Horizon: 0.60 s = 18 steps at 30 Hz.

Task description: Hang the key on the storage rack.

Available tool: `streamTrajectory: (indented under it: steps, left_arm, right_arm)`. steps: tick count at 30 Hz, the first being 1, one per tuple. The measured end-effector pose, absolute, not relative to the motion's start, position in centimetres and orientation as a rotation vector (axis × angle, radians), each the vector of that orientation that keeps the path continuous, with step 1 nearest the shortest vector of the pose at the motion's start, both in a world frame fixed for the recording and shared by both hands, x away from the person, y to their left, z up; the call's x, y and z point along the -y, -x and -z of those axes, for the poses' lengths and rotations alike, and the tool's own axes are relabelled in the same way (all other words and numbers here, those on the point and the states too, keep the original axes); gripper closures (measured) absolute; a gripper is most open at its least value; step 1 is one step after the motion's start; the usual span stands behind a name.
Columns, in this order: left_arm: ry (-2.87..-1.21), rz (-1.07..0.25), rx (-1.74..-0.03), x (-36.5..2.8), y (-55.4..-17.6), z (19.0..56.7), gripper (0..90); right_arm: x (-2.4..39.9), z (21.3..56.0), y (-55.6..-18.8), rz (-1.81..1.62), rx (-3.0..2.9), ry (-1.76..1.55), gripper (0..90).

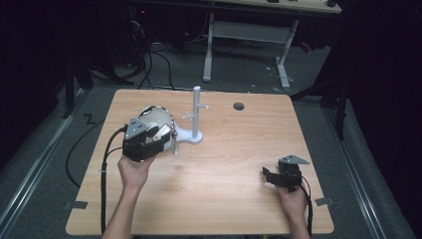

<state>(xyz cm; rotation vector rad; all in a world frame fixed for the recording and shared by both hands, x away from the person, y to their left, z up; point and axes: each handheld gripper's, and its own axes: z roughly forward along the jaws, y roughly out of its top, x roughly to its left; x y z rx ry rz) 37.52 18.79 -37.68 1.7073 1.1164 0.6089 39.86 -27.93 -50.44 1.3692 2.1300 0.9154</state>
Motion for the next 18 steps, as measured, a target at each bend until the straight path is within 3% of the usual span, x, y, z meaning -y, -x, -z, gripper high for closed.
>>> streamTrajectory:
  steps: [18]
  left_arm:
    - [-1.706,-0.604,-1.103,-18.4,-38.9,36.3,50.8]
  right_arm:
    - [27.9,50.4,-39.9,-0.915,-2.131,-1.368,29.1]
